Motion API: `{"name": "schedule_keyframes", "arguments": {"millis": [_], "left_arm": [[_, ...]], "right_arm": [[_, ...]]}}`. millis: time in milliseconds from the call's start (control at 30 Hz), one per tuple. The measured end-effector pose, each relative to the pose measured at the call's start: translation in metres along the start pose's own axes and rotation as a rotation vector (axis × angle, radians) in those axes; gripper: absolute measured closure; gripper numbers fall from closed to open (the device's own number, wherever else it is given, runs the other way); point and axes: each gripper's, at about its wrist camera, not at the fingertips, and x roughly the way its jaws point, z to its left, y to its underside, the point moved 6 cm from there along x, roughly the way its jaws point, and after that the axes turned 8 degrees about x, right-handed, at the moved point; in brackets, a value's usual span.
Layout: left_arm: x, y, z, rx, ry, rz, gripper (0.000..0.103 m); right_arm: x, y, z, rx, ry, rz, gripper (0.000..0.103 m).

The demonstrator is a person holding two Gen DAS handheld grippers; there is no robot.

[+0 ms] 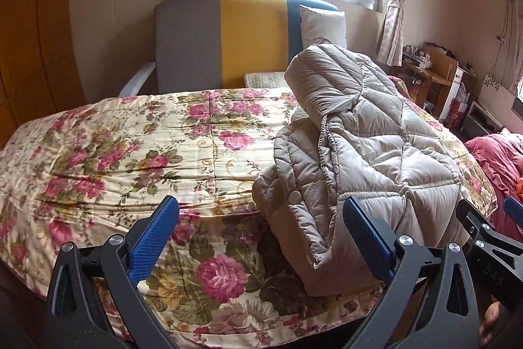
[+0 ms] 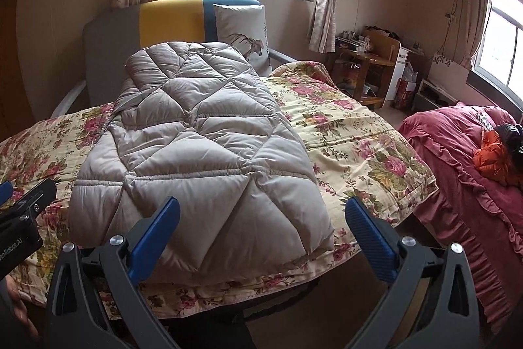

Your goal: Fold large clothes

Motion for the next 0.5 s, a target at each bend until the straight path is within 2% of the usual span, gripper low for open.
{"name": "schedule_keyframes", "arguments": {"millis": [233,500], "left_arm": [[0.005,0.001,0.001,-0.009,-0.003,0.007,0.004],[0.012,0.003,-0.001,0.012,-0.009,0.024,0.004]], "right_arm": [[0.004,0.002,0.008,-0.032,-0.003,0.001,0.002],[0.012,0.002,0.007,-0.01,-0.01,0.016,0.002]]}}
